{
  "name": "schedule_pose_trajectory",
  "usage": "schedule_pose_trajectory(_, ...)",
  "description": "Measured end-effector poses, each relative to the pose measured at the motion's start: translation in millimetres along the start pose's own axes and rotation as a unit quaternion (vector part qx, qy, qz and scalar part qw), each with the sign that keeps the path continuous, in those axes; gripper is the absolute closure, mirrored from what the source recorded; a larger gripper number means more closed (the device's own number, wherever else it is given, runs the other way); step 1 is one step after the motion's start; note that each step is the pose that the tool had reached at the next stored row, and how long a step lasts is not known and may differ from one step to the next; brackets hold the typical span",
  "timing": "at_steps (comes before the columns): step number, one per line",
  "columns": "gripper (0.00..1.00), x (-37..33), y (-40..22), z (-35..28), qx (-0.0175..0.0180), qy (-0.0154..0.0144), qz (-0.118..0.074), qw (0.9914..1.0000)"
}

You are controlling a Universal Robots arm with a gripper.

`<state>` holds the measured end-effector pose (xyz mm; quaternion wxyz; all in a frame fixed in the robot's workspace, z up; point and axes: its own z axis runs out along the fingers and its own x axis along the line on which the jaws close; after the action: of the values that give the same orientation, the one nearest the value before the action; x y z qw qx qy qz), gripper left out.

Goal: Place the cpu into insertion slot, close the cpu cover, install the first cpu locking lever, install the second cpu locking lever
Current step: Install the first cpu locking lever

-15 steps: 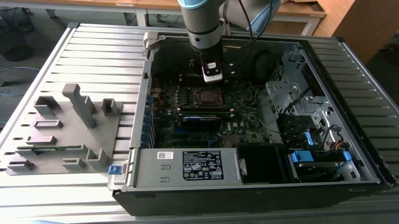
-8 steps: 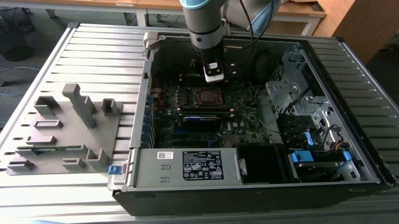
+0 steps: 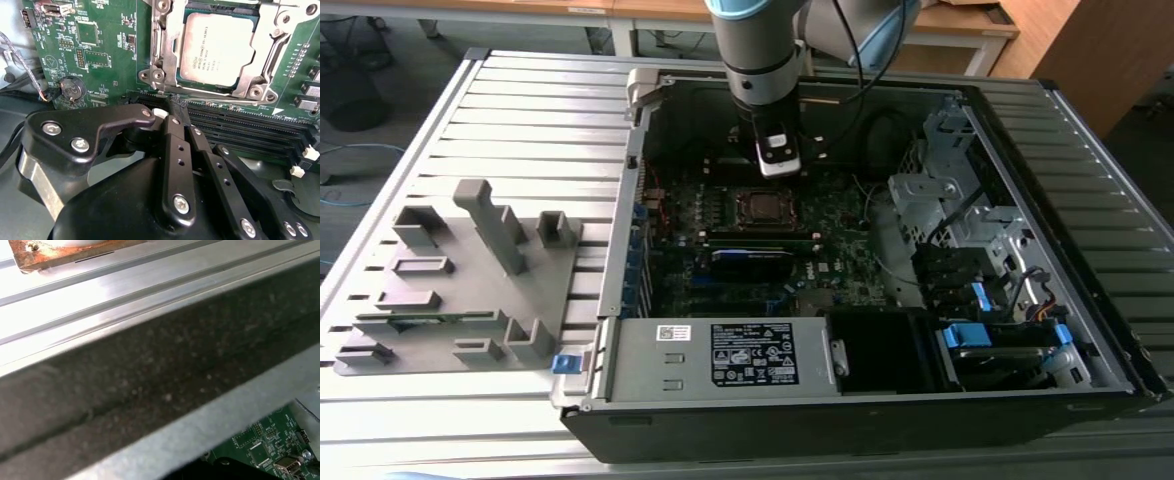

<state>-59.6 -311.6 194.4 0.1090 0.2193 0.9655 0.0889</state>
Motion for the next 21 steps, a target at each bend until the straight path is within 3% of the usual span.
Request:
schedule_pose_trajectory(7, 0.9, -0.5, -1.1, 0.1, 0.0121, -0.0056, -0.004, 0.9999)
schedule_pose_trajectory(13, 0.9, -0.2, -1.3, 1.4, 0.0115, -0.007, -0.004, 0.9999)
schedule_pose_trajectory(18, 0.9, -0.5, -0.9, 0.0, 0.0087, -0.0052, -0.003, 0.99994)
schedule_pose_trajectory(21, 0.9, -1.3, 0.1, -4.5, 0.0091, -0.0043, -0.003, 0.99994)
